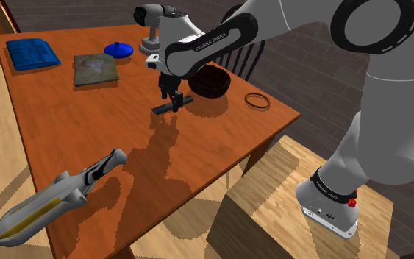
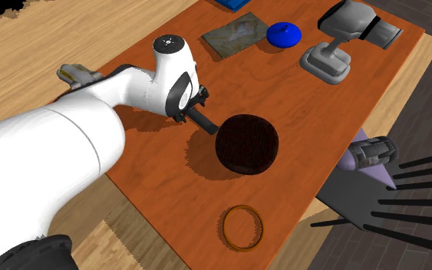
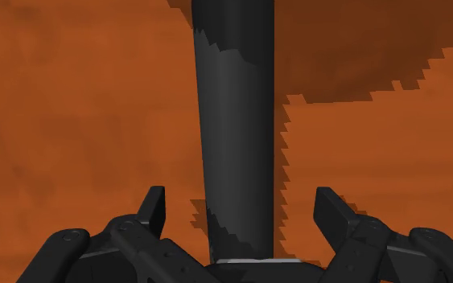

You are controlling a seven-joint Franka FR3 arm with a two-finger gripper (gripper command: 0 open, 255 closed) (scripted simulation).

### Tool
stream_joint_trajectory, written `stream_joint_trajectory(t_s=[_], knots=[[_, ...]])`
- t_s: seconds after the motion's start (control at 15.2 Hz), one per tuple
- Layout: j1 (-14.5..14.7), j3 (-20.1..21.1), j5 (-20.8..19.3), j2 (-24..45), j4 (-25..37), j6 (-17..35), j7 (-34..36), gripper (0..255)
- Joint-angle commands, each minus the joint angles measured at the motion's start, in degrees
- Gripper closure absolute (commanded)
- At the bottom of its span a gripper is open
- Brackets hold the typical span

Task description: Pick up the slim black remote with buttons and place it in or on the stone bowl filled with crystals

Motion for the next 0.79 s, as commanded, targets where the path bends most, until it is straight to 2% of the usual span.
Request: stream_joint_trajectory(t_s=[0.0, 0.07, 0.73], knots=[[0.0, 0.0, 0.0, 0.0, 0.0, 0.0, 0.0, 0], [0.0, 0.0, 0.0, 0.0, 0.0, 0.0, 0.0, 255], [-0.01, 0.01, 0.02, -0.4, 0.2, -0.6, -0.02, 255]])
